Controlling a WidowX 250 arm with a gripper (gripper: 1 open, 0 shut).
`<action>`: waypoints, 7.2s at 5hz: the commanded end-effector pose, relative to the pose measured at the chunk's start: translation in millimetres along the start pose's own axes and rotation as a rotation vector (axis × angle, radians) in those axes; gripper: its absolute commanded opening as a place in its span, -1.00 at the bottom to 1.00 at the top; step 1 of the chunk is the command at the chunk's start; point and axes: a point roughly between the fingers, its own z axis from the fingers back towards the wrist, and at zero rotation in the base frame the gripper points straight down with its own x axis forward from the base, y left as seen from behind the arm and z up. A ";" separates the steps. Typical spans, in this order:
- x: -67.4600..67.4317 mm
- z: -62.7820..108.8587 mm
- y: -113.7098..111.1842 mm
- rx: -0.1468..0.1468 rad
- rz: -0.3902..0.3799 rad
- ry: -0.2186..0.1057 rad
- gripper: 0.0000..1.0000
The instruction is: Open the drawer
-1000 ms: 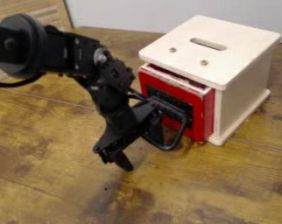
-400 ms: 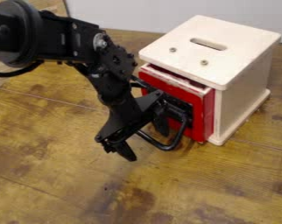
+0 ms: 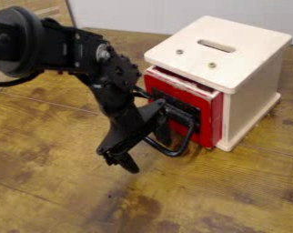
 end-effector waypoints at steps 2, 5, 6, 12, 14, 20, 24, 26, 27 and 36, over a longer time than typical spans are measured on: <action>4.1 7.6 -15.4 -0.050 0.040 -0.058 -1.00; 13.5 29.4 4.6 -0.019 0.164 -0.094 -1.00; 22.3 34.0 17.6 -0.009 0.170 -0.097 -1.00; 34.2 50.0 48.2 0.027 0.058 -0.043 -1.00; 38.1 44.9 69.3 0.046 0.061 -0.056 -1.00; 41.9 31.1 70.7 0.075 0.136 -0.094 1.00; 52.9 25.4 68.6 0.049 0.282 -0.117 1.00; 53.0 25.0 57.3 0.039 0.300 -0.115 1.00; 52.2 26.5 48.8 0.030 0.290 -0.108 1.00; 113.4 38.2 44.8 -0.066 0.235 -0.111 1.00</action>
